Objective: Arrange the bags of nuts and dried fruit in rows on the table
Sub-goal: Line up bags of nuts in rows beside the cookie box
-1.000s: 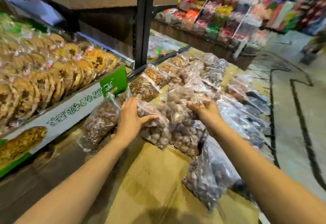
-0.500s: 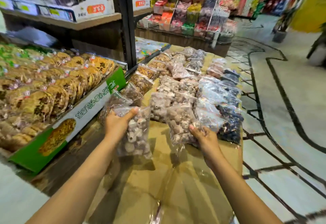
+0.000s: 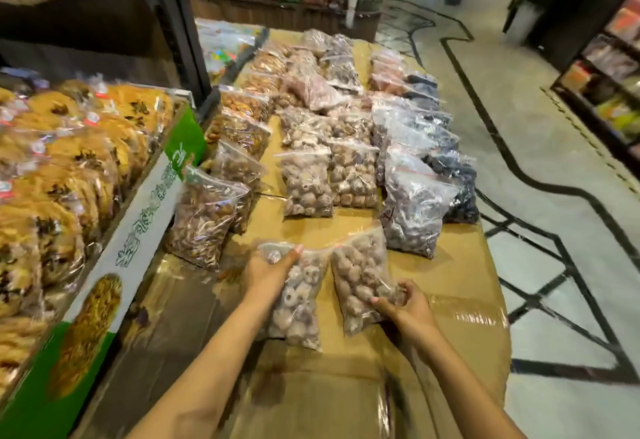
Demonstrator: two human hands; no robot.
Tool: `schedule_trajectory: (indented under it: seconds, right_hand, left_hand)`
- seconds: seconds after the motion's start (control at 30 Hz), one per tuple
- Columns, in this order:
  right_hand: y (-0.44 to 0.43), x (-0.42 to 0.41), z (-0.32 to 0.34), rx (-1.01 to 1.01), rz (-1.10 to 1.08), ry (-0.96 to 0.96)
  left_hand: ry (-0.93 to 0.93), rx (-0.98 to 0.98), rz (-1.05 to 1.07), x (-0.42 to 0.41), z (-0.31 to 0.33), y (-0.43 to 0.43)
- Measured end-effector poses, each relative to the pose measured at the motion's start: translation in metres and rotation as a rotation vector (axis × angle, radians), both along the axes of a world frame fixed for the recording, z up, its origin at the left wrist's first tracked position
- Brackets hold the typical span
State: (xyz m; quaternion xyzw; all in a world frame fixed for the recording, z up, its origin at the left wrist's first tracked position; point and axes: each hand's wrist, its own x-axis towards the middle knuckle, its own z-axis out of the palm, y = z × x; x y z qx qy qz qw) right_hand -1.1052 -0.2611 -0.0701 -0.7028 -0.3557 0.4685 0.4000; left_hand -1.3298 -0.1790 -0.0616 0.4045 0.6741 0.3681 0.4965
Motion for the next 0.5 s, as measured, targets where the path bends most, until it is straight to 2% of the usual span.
schedule_trajectory:
  seconds: [0.13, 0.3, 0.5]
  right_hand:
    - [0.011, -0.005, 0.011, -0.121, -0.064, -0.011]
    - [0.027, -0.013, 0.013, -0.226, -0.097, -0.160]
    - [0.036, -0.017, 0.022, -0.119, -0.168, 0.130]
  left_hand:
    - [0.007, -0.011, -0.248, 0.003, -0.012, -0.014]
    - [-0.002, 0.122, -0.201, -0.001, -0.015, -0.015]
    - [-0.094, 0.176, -0.080, -0.004, 0.000, 0.012]
